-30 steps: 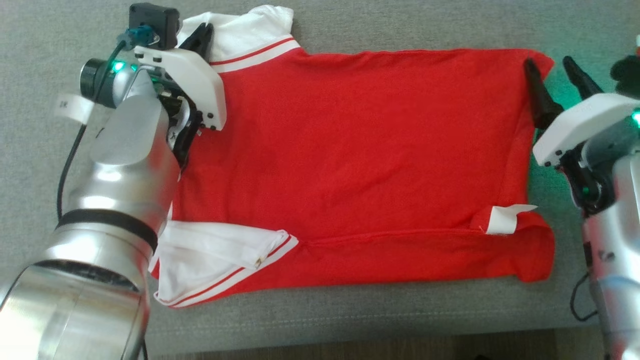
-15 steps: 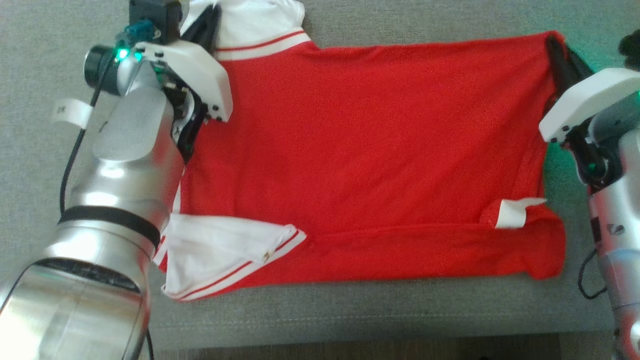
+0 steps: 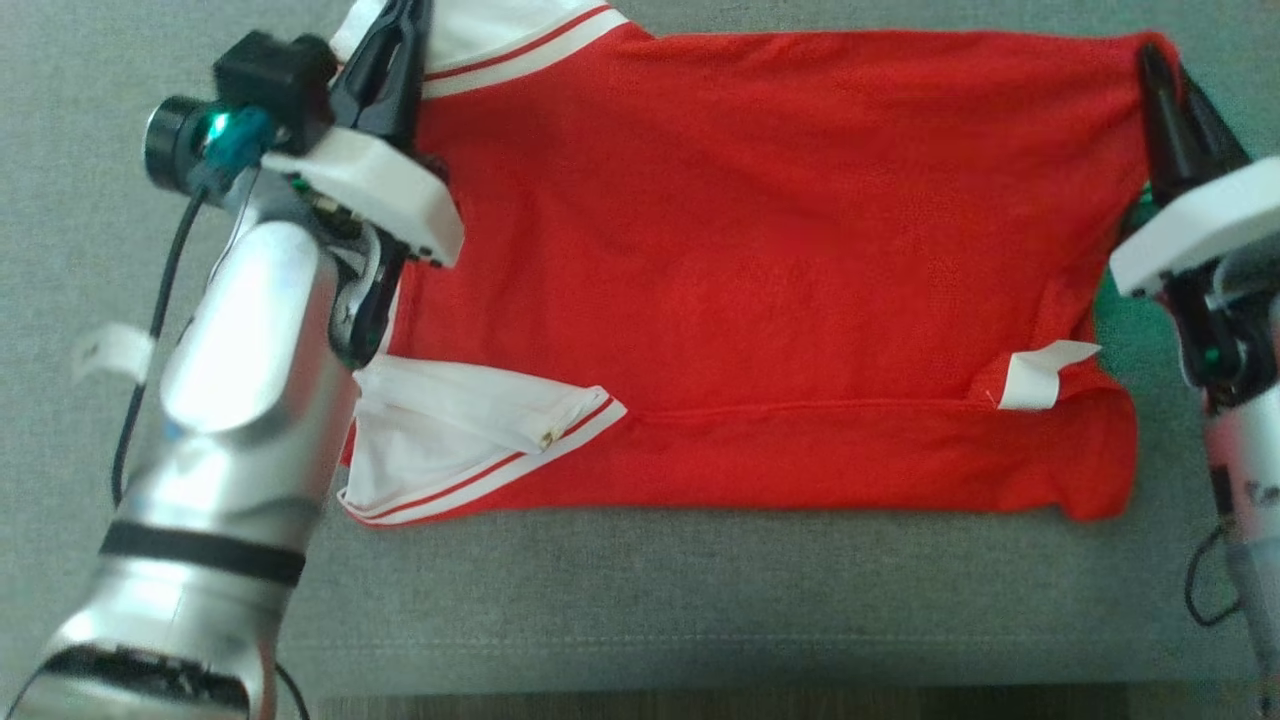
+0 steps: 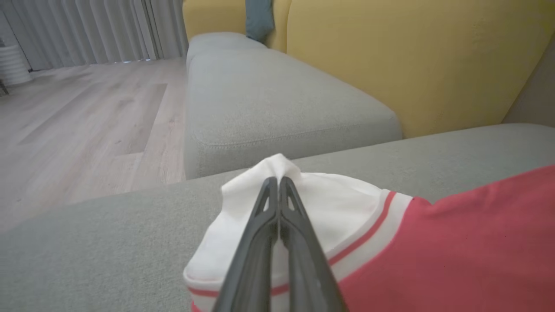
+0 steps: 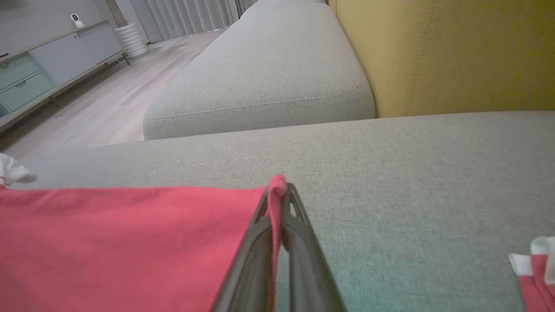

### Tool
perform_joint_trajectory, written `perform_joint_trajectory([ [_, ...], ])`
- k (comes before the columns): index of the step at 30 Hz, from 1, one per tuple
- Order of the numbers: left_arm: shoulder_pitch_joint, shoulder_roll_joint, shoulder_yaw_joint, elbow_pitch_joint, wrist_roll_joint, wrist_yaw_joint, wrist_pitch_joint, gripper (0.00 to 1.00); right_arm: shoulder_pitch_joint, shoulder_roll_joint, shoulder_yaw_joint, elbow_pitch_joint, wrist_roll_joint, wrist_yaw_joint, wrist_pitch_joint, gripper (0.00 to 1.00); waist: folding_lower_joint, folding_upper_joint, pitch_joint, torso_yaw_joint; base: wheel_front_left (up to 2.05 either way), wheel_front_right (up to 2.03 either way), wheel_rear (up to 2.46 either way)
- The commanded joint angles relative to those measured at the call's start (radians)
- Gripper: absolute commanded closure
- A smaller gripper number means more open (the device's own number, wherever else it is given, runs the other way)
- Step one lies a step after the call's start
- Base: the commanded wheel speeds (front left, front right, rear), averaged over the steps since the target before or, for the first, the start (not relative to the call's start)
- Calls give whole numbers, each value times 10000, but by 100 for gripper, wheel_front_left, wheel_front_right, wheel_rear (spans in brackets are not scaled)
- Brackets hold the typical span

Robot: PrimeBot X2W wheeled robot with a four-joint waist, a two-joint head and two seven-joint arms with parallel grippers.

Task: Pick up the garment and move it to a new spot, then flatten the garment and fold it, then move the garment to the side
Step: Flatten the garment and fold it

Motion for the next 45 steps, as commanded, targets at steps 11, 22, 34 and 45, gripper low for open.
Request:
perform_joint_trajectory([
  [11,2910,538,1079,-4294,953,270,-79,100,2311,-4,-69,-2042,295,-7,100,100,0,0,-186,55,0,0,0],
  [22,4707,463,1305,-6032,1602,26,-79,100,3486,322,-499,-2990,202,-7,58,100,0,0,-187,67,0,0,0],
  [34,6521,2,1769,-5917,1455,-355,-80,100,5319,406,-220,-4258,32,-7,-700,74,0,0,-434,-49,0,0,0],
  [45,7023,-310,2416,-4135,702,-624,-80,30,6392,437,-231,-3879,-1140,-7,-765,0,0,0,-731,-45,0,0,0],
])
